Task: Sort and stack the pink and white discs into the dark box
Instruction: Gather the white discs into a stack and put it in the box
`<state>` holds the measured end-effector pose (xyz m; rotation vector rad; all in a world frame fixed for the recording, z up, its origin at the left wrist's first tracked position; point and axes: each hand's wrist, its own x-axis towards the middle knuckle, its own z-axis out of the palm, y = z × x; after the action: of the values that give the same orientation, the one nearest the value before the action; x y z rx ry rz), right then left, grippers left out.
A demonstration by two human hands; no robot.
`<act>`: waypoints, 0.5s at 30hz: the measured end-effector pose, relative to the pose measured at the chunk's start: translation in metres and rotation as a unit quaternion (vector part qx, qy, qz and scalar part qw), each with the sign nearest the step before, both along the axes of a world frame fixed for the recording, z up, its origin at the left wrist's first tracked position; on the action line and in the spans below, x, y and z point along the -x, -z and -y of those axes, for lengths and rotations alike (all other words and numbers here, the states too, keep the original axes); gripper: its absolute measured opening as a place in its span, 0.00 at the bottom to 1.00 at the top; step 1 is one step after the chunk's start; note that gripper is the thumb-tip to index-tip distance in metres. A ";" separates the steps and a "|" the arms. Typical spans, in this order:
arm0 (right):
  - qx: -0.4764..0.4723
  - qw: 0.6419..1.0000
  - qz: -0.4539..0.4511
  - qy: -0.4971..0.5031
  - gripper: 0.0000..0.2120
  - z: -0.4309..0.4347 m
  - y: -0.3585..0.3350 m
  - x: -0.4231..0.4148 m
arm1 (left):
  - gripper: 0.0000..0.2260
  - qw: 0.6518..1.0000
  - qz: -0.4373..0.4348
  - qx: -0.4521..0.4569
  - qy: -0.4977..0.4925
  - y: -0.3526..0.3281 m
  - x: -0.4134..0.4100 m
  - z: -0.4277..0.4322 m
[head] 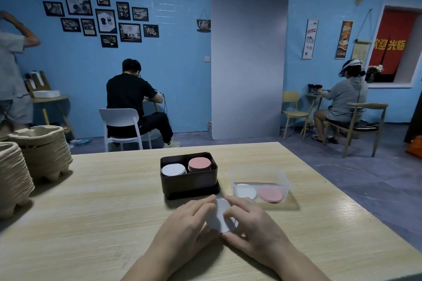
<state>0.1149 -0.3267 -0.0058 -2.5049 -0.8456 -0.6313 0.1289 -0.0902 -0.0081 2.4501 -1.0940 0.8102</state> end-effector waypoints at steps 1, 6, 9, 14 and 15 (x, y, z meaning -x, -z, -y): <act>-0.002 1.000 0.001 0.000 0.13 0.001 0.001 -0.001 | 0.18 1.000 -0.002 0.000 -0.006 0.000 0.000 -0.001; -0.014 1.000 0.007 0.005 0.15 0.003 0.001 -0.001 | 0.13 1.000 -0.003 -0.002 -0.007 0.000 0.001 -0.005; -0.015 1.000 0.010 0.004 0.16 0.003 0.001 -0.001 | 0.11 1.000 0.004 0.006 -0.005 0.000 0.002 -0.005; -0.008 1.000 0.018 -0.008 0.17 0.001 -0.001 -0.001 | 0.11 1.000 0.005 0.010 -0.001 -0.001 0.003 -0.002; -0.009 1.000 0.018 -0.011 0.17 0.001 -0.001 -0.001 | 0.11 1.000 0.004 0.010 -0.002 -0.001 0.002 -0.001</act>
<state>0.1156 -0.3275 -0.0050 -2.4708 -0.8765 -0.6755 0.1265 -0.0889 -0.0074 2.4355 -1.0804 0.8280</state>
